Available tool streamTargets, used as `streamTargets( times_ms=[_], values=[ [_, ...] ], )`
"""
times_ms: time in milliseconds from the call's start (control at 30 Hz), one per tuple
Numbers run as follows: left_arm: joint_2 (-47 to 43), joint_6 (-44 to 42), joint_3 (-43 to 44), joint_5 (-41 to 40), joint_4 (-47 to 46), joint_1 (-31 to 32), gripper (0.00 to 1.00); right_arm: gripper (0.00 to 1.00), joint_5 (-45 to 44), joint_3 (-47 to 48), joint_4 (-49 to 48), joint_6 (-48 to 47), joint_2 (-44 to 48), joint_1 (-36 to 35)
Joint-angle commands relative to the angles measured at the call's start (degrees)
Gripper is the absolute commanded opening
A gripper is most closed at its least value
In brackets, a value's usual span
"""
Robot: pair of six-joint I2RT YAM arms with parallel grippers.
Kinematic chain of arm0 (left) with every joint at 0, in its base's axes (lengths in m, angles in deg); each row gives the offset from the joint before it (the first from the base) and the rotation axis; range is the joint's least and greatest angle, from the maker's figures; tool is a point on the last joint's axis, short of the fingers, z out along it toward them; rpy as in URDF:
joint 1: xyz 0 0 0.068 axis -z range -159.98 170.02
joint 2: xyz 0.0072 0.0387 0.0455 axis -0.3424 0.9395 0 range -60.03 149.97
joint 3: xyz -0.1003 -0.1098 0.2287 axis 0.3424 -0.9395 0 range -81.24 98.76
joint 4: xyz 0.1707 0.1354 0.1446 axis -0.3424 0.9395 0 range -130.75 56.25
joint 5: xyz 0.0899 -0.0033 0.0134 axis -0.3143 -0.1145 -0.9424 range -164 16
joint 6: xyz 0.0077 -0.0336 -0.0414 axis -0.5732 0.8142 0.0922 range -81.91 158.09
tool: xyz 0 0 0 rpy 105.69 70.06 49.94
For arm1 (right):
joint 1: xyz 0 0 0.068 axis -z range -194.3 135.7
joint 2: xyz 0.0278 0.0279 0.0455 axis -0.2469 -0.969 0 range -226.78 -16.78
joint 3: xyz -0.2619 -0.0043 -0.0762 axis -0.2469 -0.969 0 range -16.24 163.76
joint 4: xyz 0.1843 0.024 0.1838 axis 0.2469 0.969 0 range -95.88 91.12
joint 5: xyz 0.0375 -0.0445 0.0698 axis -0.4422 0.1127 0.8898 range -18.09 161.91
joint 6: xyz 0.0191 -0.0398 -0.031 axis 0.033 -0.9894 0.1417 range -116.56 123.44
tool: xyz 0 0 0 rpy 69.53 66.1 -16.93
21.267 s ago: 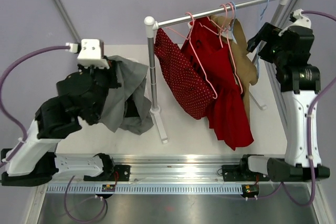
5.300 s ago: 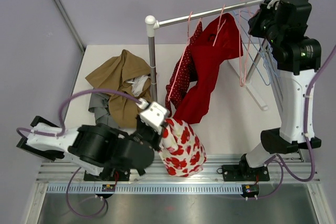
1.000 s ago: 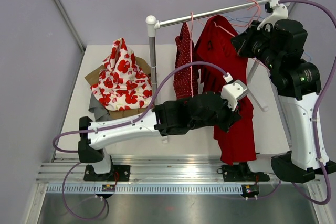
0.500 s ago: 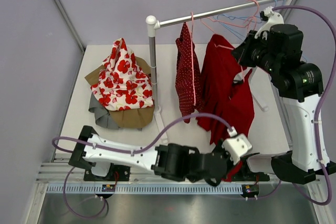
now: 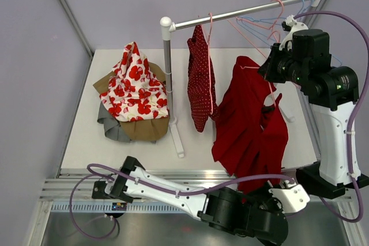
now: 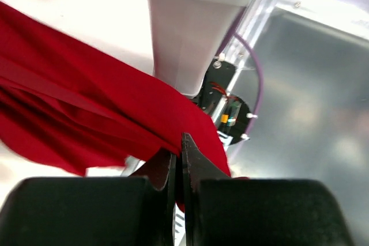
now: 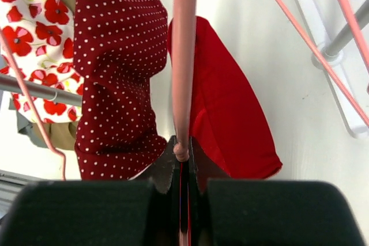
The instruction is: Remove the skirt from the hanger
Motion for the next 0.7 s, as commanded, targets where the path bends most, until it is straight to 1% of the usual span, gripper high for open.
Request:
streamTargets(
  times_ms=[0, 67, 133, 167, 200, 233, 267, 333, 533, 600, 667],
  values=[
    [7.46, 0.52, 6.09, 17.96, 13.55, 10.6, 0.0, 0.0, -9.75, 6.64, -25.73, -0.06, -4.02, 0.97],
    [8.17, 0.61, 6.02, 18.31, 14.0, 11.22, 0.0, 0.0, -10.45, 7.44, -25.64, -0.32, -5.25, 0.88],
    [8.35, -0.09, 6.45, 19.11, 13.91, 11.31, 0.0, 0.0, -14.31, 9.28, -25.11, 0.38, -6.57, 0.88],
    [8.87, -0.7, 7.41, 20.32, 14.08, 11.31, 0.0, 0.0, -18.15, 9.9, -24.33, 1.34, -6.92, 0.88],
    [9.66, -1.41, 9.16, 20.77, 14.96, 11.31, 0.0, 0.0, -19.24, 9.73, -24.84, 1.17, -6.93, 0.88],
    [11.93, -2.63, 13.7, 22.08, 17.49, 11.31, 0.0, 0.0, -20.64, 8.86, -26.24, 1.26, -6.67, 0.97],
    [13.08, -3.34, 15.75, 23.05, 18.82, 11.39, 0.0, 0.0, -20.65, 8.76, -26.6, 1.26, -6.92, 0.97],
    [14.67, -4.74, 19.88, 23.94, 21.28, 11.66, 0.0, 0.0, -23.11, 10.95, -26.43, 1.09, -9.11, 0.88],
    [15.03, -5.46, 21.21, 25.17, 22.96, 13.24, 0.0, 0.0, -25.84, 24.39, -23.88, 0.29, -18.5, 0.97],
    [14.94, -4.67, 22.98, 23.94, 25.42, 14.64, 0.0, 0.0, -27.24, 29.38, -23.26, 0.03, -21.06, 0.97],
    [13.8, -2.13, 22.28, 22.11, 27.78, 15.87, 0.0, 0.0, -27.86, 30.64, -23.78, -0.06, -23.09, 1.06]
  ],
)
